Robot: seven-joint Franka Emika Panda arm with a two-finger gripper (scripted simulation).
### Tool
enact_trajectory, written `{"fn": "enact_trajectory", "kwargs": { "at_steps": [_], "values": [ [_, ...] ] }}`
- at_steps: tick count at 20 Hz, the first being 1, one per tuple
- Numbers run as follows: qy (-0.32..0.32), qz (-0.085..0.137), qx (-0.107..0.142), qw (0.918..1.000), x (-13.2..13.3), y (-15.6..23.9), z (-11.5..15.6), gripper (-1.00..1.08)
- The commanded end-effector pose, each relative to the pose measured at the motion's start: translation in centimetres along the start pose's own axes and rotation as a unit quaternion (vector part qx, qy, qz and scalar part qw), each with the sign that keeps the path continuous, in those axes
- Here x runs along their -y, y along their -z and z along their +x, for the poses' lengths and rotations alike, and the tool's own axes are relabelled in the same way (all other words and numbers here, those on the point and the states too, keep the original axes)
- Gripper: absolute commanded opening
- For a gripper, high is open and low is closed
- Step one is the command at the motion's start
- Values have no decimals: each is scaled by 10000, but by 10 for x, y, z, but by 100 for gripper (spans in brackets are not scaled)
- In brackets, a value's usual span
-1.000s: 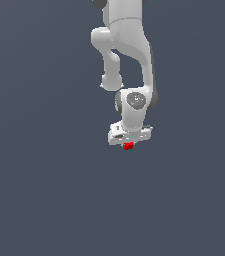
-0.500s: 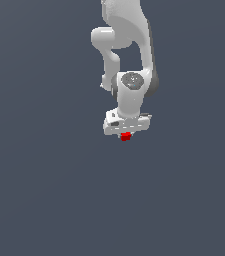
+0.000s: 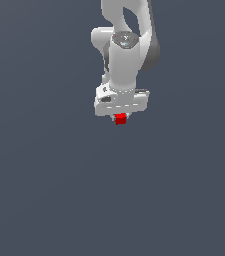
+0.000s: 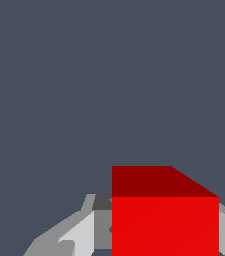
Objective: Pick up the red cube and move it to a goal position.
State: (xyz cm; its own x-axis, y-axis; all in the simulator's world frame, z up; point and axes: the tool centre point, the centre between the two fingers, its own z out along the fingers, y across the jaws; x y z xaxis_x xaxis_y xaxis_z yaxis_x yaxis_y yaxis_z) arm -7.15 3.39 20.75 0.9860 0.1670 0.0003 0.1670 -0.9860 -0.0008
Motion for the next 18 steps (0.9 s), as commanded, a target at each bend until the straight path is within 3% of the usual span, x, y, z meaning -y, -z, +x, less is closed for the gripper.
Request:
{"fn": "enact_trajectory", "kwargs": {
  "at_steps": [1,10,18],
  "values": [
    [2,4,1,10000,-6,25,-5,-100],
    [1,2,1,10000,-23,89,-15,-100],
    [-1,-3,1,10000,-29,110,-17,-100]
  ]
}}
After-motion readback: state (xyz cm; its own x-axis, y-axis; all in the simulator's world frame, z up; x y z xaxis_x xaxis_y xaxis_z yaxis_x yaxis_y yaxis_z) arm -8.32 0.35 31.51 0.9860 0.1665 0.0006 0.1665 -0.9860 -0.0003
